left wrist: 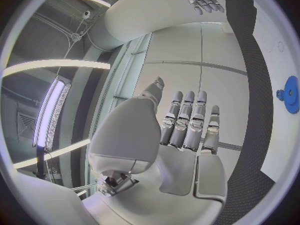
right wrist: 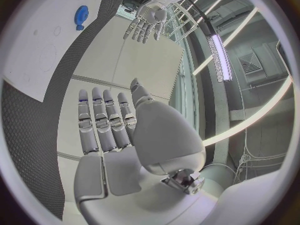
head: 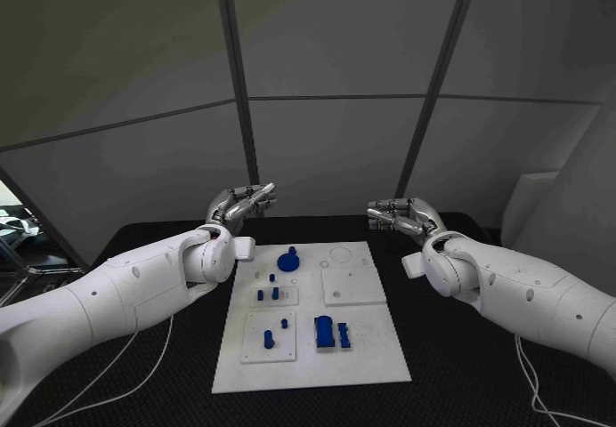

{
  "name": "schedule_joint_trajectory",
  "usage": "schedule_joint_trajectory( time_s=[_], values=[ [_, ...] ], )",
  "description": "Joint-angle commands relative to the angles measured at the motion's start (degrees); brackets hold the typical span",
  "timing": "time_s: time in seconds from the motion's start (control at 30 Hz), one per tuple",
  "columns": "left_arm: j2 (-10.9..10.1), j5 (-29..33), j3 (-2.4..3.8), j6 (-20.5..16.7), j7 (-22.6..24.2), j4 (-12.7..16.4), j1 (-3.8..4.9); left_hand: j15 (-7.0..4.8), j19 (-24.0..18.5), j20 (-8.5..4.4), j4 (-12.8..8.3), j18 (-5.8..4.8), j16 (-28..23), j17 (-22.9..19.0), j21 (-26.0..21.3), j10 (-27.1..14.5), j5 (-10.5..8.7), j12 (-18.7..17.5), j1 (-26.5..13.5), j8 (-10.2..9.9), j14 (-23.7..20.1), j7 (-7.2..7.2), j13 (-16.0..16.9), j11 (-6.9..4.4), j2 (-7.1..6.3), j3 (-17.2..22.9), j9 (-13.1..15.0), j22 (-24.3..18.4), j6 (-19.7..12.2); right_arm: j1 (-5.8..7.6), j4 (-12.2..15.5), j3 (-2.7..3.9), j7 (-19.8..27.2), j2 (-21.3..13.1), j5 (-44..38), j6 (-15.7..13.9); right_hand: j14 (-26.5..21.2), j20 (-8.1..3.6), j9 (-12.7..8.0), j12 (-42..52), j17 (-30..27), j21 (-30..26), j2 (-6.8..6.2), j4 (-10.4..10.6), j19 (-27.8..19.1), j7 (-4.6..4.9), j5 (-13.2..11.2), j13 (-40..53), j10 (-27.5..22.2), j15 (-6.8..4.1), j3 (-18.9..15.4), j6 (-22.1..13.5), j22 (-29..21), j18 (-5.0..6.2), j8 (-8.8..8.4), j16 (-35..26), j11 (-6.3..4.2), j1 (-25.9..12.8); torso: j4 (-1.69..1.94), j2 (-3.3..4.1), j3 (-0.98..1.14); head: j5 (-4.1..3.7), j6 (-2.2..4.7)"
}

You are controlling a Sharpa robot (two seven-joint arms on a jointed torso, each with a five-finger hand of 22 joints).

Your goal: Assemble the parts on the task board

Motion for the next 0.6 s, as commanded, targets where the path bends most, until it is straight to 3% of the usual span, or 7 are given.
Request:
schedule_joint_trajectory(
  time_s=[0.03,0.33,0.37,0.4,0.43,0.47,0.6],
  values=[
    [-0.2,-0.2,-0.08,-0.3,-0.1,0.6,0.1,-2.99,-8.0,-5.22,-3.8,-3.21,-3.8,-3.2,-2.8,-17.1,-3.8,-3.1,-24.6,-3.7,-16.1,-2.79,-3.1,-2.9,3.02,-2.6,-3.2,-3.9,-17.1,0.07,0.9,-0.08,0.0,-0.3,0.3,-0.7,-17.9,-5.06,-5.2,-3.2,-3.1,-3.1,-3.57,-1.9,-15.2,-3.01,-4.2,-3.1,-17.9,-2.69,1.3,-16.2,-2.6,-3.08,-3.14,-3.1,-3.13,-25.1,0.22,0.24,0.05,-0.13,0.05],
    [-2.4,-1.3,-1.11,-7.7,0.6,7.7,0.15,-4.71,-12.6,-8.24,-3.8,-5.71,-3.8,-3.2,-2.8,-26.9,-3.8,-3.1,-38.8,-3.7,-25.3,-4.41,-3.1,-4.58,3.02,-7.8,-3.2,-6.1,-26.9,0.34,8.2,-1.07,2.0,-3.2,5.1,-7.3,-28.2,-7.98,-5.2,-3.2,-3.1,-3.1,-3.57,-1.9,-24.0,-4.74,-4.2,-3.1,-28.2,-4.23,1.3,-25.5,-8.1,-4.68,-3.14,-3.1,-4.95,-39.5,3.69,1.99,0.84,-1.73,2.81],
    [-3.0,-1.7,-1.4,-9.8,0.8,9.8,0.16,-5.01,-13.3,-8.82,-3.8,-5.71,-3.8,-3.2,-2.8,-28.6,-3.8,-3.1,-41.2,-3.7,-26.9,-8.63,-3.1,-4.87,3.02,-7.8,-3.2,-6.5,-28.6,0.41,10.4,-1.36,2.6,-4.0,6.4,-9.2,-30.0,-8.46,-5.2,-3.2,-3.1,-3.1,-3.57,-1.9,-25.5,-5.03,-4.2,-3.1,-29.9,-8.27,1.3,-27.0,-8.1,-4.71,-3.14,-3.1,-5.25,-41.9,4.3,2.3,0.97,-2.01,3.3],
    [-3.5,-1.9,-1.62,-11.4,0.9,11.3,0.18,-5.18,-13.8,-9.06,-3.8,-5.71,-3.8,-3.2,-2.8,-29.5,-3.8,-3.1,-42.6,-3.7,-27.8,-8.63,-3.1,-8.91,3.02,-7.8,-3.2,-6.7,-29.5,0.47,11.9,-1.57,3.1,-4.6,7.4,-10.6,-30.9,-8.74,-5.2,-3.2,-3.1,-3.1,-3.57,-1.9,-26.3,-5.19,-4.2,-3.1,-30.9,-8.27,1.3,-27.9,-8.1,-5.31,-3.14,-3.1,-5.41,-43.3,4.64,2.47,1.05,-2.17,3.57],
    [-4.0,-2.2,-1.86,-13.1,1.1,12.9,0.19,-9.2,-14.2,-9.32,-3.8,-5.71,-3.8,-3.2,-2.8,-30.4,-3.8,-3.1,-43.9,-3.7,-28.6,-8.63,-3.1,-8.91,3.02,-7.8,-3.2,-6.9,-30.4,0.53,13.6,-1.8,3.5,-5.3,8.5,-12.1,-31.9,-8.99,-5.2,-3.2,-3.1,-3.1,-3.57,-1.9,-27.1,-9.26,-4.2,-3.1,-31.8,-8.27,1.3,-28.8,-8.1,-5.32,-3.14,-3.1,-5.59,-44.6,4.93,2.61,1.11,-2.3,3.8],
    [-4.5,-2.5,-2.11,-14.9,1.3,14.6,0.2,-9.2,-14.6,-9.68,-3.8,-5.71,-3.8,-3.2,-2.8,-31.3,-3.8,-3.1,-45.2,-3.7,-29.5,-8.63,-3.1,-8.91,3.02,-7.8,-3.2,-7.1,-31.3,0.6,15.4,-2.05,4.0,-6.0,9.7,-13.7,-32.8,-9.27,-5.2,-3.2,-3.1,-3.1,-3.57,-1.9,-27.9,-9.26,-4.2,-3.1,-32.7,-8.27,1.3,-29.6,-8.1,-5.32,-3.14,-3.1,-9.68,-45.9,5.15,2.73,1.16,-2.4,3.98],
    [-6.6,-3.6,-3.09,-22.0,2.0,21.5,0.25,-9.2,-16.1,-10.81,-3.8,-5.76,-3.8,-3.2,-2.8,-34.8,-3.8,-3.1,-50.1,-3.7,-32.7,-8.63,-3.1,-8.91,3.02,-7.8,-3.2,-7.9,-34.7,0.88,23.1,-3.08,6.1,-9.0,14.6,-20.6,-36.4,-10.26,-5.2,-3.2,-3.1,-3.1,-3.57,-1.9,-31.0,-9.26,-4.2,-3.1,-36.4,-8.27,1.3,-32.8,-8.1,-5.94,-3.14,-3.1,-9.68,-50.9,5.5,2.9,1.24,-2.56,4.26]
  ],
)
